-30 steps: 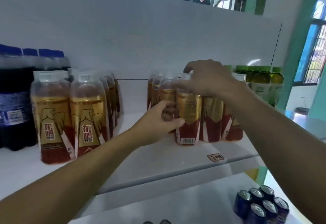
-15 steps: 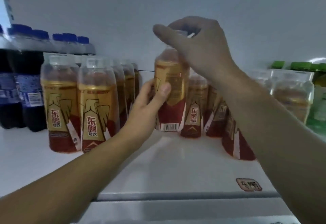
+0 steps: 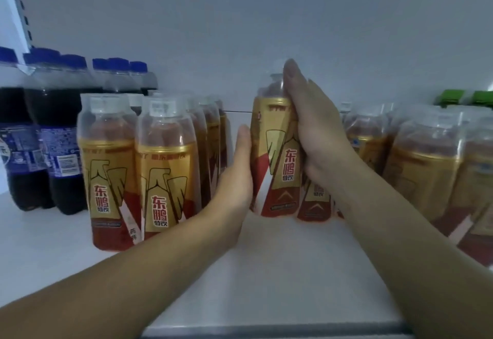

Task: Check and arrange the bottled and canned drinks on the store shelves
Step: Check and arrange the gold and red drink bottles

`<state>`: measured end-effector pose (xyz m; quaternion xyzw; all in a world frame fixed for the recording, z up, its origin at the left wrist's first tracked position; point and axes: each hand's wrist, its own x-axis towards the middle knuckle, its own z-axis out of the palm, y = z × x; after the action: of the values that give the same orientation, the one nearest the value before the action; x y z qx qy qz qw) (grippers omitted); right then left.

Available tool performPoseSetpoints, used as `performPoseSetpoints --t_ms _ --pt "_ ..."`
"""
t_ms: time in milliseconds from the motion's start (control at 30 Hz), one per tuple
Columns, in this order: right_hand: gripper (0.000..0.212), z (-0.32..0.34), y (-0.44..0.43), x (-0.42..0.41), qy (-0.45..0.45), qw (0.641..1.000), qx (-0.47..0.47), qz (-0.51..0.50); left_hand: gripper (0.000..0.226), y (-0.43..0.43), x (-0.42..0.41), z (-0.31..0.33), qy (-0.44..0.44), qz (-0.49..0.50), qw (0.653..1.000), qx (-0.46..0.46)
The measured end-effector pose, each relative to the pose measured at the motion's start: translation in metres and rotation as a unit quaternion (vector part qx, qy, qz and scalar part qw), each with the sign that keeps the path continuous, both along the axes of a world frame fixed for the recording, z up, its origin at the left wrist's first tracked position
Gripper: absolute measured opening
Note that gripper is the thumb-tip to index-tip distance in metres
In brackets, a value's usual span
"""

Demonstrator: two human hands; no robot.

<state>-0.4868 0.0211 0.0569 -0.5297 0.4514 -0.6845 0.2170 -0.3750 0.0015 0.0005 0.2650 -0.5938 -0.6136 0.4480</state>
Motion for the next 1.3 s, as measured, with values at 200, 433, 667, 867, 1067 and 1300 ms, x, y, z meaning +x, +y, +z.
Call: performPoseSetpoints --t_ms 200,433,667,867,1067,1300 --pt "0.049 -0.009 0.006 0.0 -0.111 0.981 0.046 0.155 0.058 -0.005 0.007 -0.009 0.042 -0.039 0.995 0.076" --pt "0.038 -0.007 0.004 0.004 -0.068 0.993 0.001 0.097 0.059 -0.002 0.013 -0.008 0.03 -0.067 0.995 0.06" --pt "0.025 0.015 -0.007 0.014 -0.084 0.985 0.045 0.142 0.056 -0.009 0.016 -0.001 0.086 -0.055 0.991 0.086" --pt "0.063 0.008 -0.015 0.013 -0.16 0.969 0.077 0.174 0.061 -0.007 0.015 -0.009 0.078 -0.086 0.985 0.127" --pt "0.086 -0.004 -0.015 0.001 -0.066 0.998 -0.005 0.023 0.06 -0.008 0.007 -0.011 0.038 -0.013 0.999 0.022" --pt "0.059 -0.003 -0.005 0.008 -0.098 0.977 0.092 0.163 0.055 -0.004 0.017 -0.002 0.145 -0.107 0.97 0.162"
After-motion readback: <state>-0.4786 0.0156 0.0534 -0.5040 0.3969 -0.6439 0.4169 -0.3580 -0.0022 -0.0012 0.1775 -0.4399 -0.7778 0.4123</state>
